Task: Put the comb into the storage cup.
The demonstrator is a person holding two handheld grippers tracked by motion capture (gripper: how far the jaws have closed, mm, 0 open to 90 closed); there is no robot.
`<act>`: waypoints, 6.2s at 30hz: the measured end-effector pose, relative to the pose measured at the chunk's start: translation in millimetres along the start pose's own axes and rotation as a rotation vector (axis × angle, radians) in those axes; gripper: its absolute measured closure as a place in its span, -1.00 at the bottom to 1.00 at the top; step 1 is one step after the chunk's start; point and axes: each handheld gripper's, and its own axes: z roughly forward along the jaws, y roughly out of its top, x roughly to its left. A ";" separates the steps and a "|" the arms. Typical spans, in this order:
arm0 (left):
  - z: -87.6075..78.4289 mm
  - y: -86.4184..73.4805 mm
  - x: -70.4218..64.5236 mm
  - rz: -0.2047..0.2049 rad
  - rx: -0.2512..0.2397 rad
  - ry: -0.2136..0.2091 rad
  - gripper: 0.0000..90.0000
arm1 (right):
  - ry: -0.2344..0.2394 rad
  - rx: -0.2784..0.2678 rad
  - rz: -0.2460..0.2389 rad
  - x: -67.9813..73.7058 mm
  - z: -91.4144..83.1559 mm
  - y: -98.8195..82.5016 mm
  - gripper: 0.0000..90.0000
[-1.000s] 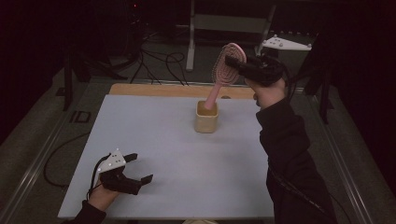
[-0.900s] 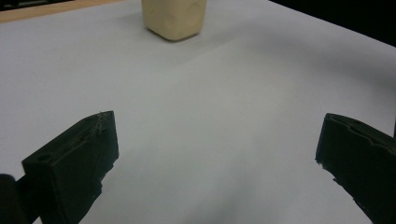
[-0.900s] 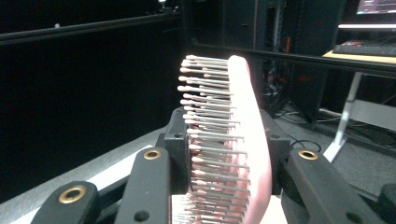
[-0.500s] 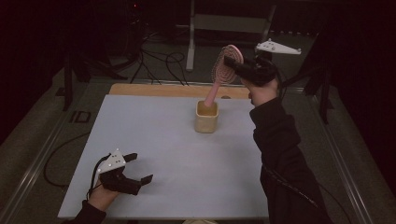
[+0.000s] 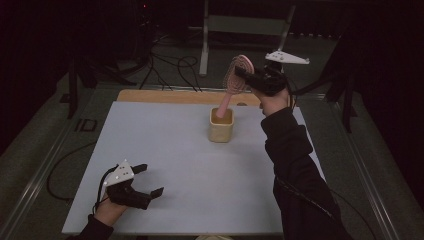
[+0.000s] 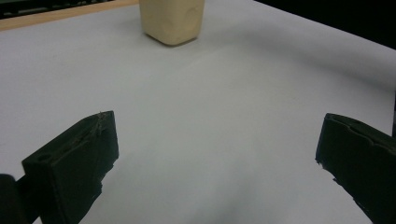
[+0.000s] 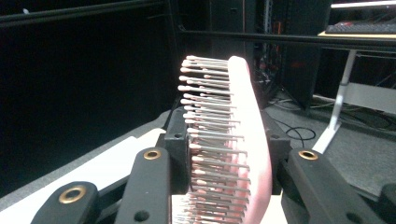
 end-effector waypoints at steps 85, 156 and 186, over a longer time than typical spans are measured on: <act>0.4 -2.1 2.0 -0.004 -0.002 -0.014 -1.00 | 0.005 0.109 0.142 -31.3 44.6 -98.1 0.44; 0.7 -2.1 2.8 -0.008 -0.004 -0.017 -1.00 | -0.022 0.228 0.037 -42.0 22.4 -96.8 -0.77; -1.4 -1.3 1.2 -0.004 -0.009 -0.011 -1.00 | -0.005 0.237 0.025 -31.7 -15.0 -118.8 -0.77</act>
